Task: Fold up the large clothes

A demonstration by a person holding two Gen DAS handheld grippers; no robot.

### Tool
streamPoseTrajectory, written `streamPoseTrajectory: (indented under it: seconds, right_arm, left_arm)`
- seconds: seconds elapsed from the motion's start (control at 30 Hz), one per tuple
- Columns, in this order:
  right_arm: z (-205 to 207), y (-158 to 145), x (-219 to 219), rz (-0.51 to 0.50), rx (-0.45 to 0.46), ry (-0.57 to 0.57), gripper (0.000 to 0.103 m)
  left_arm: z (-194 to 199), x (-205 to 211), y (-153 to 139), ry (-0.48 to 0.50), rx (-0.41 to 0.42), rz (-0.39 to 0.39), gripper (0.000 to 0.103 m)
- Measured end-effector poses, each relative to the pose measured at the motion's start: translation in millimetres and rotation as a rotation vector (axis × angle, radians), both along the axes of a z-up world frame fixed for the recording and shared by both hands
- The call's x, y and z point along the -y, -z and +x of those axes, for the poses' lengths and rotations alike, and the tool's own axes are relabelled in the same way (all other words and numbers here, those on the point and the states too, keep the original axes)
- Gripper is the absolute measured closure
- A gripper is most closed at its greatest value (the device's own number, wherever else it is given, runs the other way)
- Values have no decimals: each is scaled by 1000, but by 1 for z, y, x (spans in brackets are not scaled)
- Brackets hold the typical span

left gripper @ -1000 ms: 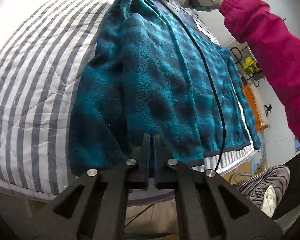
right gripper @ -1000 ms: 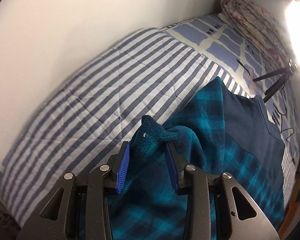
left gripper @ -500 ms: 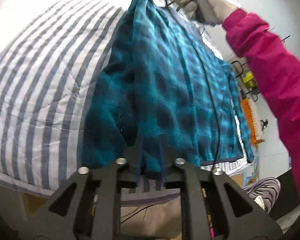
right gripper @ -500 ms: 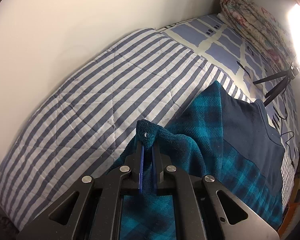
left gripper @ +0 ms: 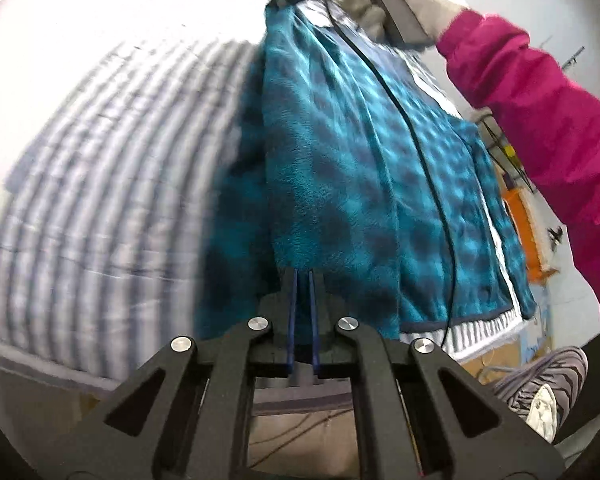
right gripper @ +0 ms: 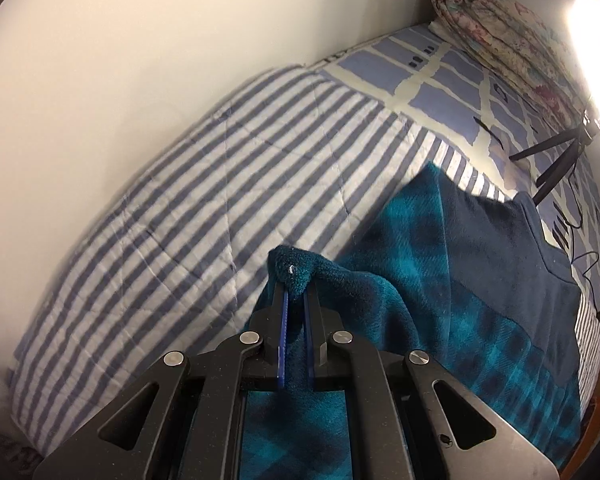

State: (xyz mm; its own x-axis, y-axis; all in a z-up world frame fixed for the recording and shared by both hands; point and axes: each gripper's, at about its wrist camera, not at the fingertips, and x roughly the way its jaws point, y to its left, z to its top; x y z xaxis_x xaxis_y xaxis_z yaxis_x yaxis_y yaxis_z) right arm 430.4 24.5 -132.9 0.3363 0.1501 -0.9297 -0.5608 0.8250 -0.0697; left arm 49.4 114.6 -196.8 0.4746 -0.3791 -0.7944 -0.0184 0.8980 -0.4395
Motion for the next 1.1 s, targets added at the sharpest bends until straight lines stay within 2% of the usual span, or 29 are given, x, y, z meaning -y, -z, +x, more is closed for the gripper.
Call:
streamPoseTrajectory:
  seconds: [0.07, 0.13, 0.23, 0.33, 0.4, 0.47, 0.5, 0.57, 0.63, 0.67, 0.73, 0.8, 0.9, 0.97, 1.0, 1.07, 1.1]
  right_arm:
    - [2, -3, -6, 17, 1, 1, 98]
    - [4, 1, -14, 14, 5, -5, 98]
    - [6, 20, -22, 1, -7, -1, 98]
    - [8, 43, -26, -2, -16, 13, 98]
    - [8, 54, -27, 22, -19, 11, 92]
    - [6, 52, -22, 59, -24, 10, 89]
    - [4, 43, -15, 102, -25, 7, 89]
    - [-2, 18, 3, 202, -23, -2, 87]
    - [-10, -7, 26, 290, -6, 17, 77]
    - [-17, -20, 44, 332, 1, 41, 76]
    - [-31, -30, 70, 330, 18, 86, 76]
    - [-44, -25, 94, 324, -3, 124, 76]
    - [-64, -2, 112, 306, -63, 138, 76]
    - [-76, 12, 113, 281, -72, 124, 76]
    - [-80, 18, 110, 276, -82, 118, 76]
    - [-83, 31, 104, 256, -101, 112, 76]
    - [-83, 36, 102, 241, -105, 115, 76]
  left_arm:
    - [-1, -8, 2, -21, -7, 10, 100]
    - [3, -10, 14, -25, -48, -24, 100]
    - [6, -1, 26, -26, -66, 29, 100]
    - [8, -2, 24, -36, -63, 42, 97]
    - [8, -3, 21, -56, -47, 41, 88]
    - [7, -10, 17, -88, -18, 30, 57]
    - [6, -13, 17, -97, -13, 22, 54]
    - [9, -20, 21, -107, -27, -17, 54]
    - [12, -25, 26, -121, -44, -42, 54]
    - [14, -26, 30, -125, -58, -61, 54]
    - [15, -27, 40, -131, -92, -92, 54]
    - [15, -30, 50, -139, -124, -122, 54]
    - [16, -30, 60, -150, -145, -164, 58]
    - [18, -25, 59, -129, -146, -161, 76]
    - [17, -23, 58, -121, -148, -156, 79]
    - [18, -18, 56, -109, -143, -123, 90]
    - [18, -16, 54, -104, -136, -115, 91]
